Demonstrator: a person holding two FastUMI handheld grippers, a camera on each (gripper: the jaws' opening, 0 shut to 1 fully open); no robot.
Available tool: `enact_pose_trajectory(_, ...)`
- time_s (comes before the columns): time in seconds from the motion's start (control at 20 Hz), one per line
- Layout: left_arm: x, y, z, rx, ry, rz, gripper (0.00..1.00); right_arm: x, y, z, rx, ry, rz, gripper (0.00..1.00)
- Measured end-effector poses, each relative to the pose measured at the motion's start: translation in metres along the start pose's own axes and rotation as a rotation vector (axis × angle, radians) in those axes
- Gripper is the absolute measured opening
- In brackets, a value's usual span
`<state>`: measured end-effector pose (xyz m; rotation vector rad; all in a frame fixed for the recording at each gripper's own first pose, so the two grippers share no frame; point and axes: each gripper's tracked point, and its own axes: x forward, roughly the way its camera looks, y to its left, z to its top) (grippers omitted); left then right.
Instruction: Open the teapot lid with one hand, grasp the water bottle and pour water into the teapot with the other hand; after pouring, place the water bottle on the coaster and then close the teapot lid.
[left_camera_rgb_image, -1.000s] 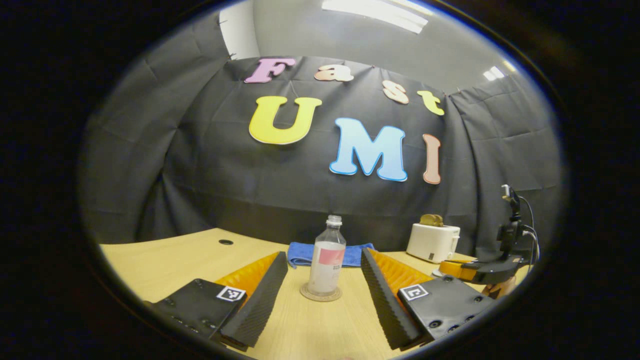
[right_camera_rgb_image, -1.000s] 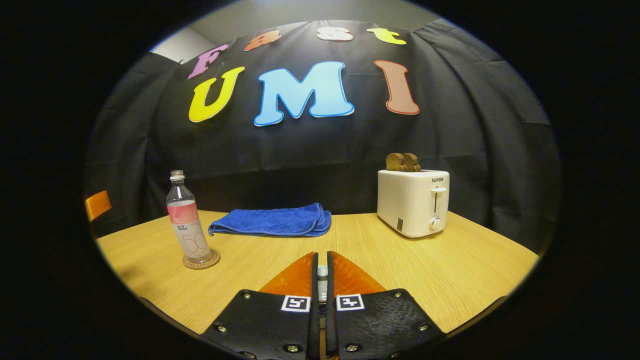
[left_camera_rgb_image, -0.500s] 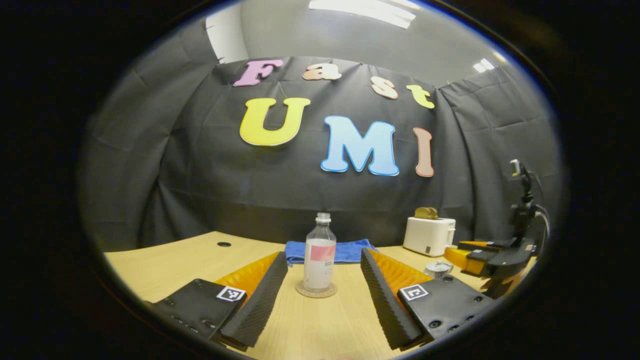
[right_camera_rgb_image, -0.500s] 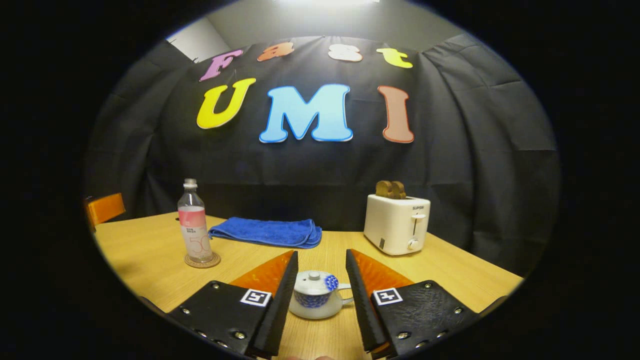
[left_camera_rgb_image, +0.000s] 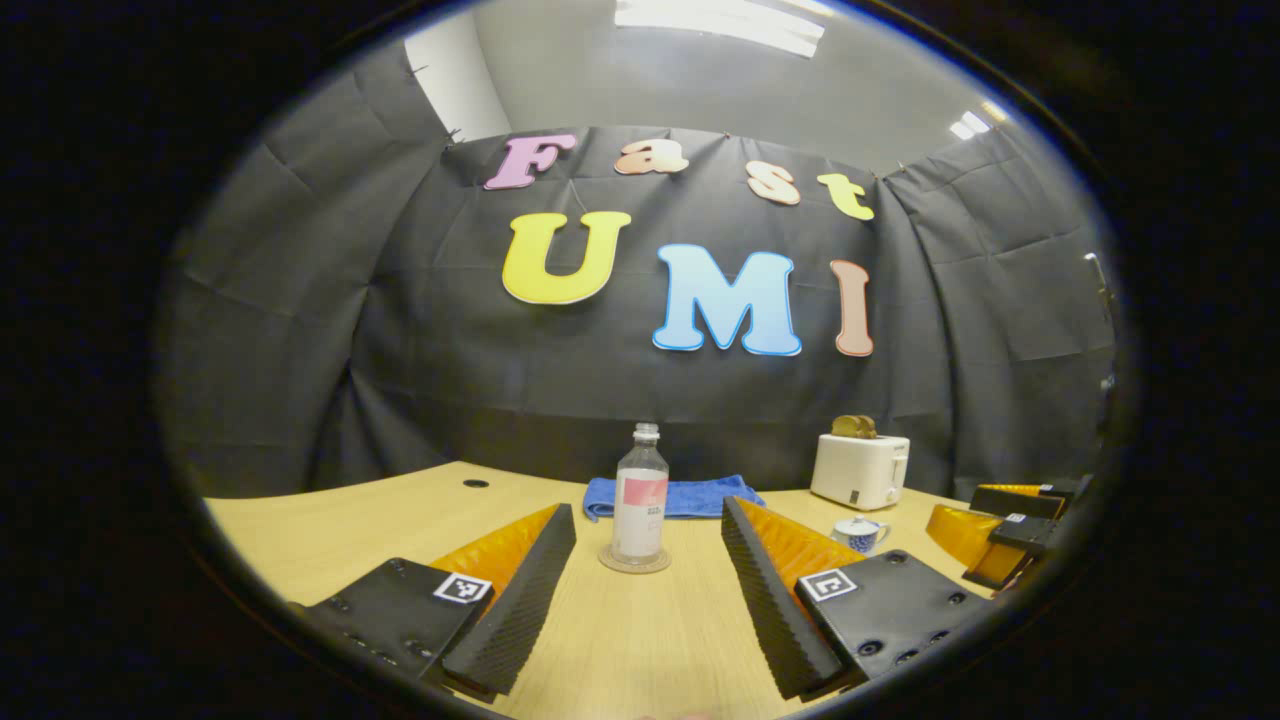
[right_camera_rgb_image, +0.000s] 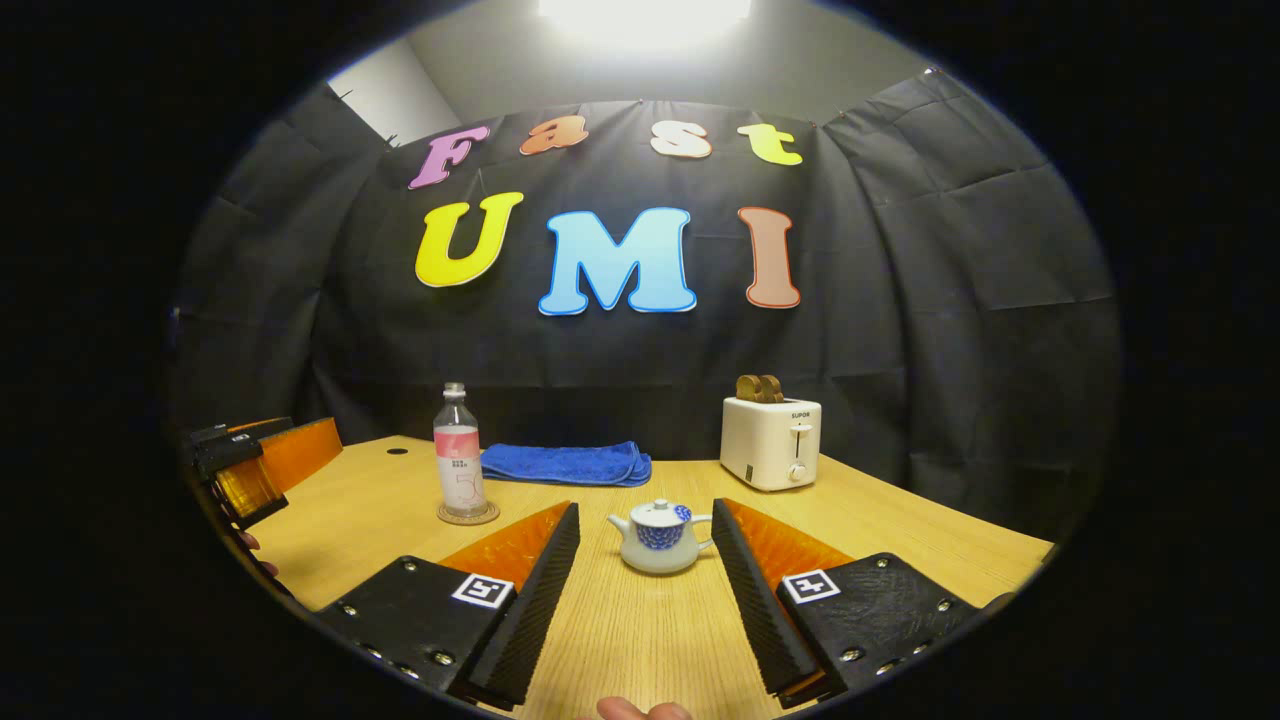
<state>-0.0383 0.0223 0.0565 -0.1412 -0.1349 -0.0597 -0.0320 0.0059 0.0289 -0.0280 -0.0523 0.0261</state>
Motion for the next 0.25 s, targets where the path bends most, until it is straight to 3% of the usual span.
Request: enact_pose_trajectory(0.25,0.017,-0.004,-0.036,0.019,0.066,-0.007,1.00,0.014,0.007,-0.019,0.011,0.023,0.018,0.83)
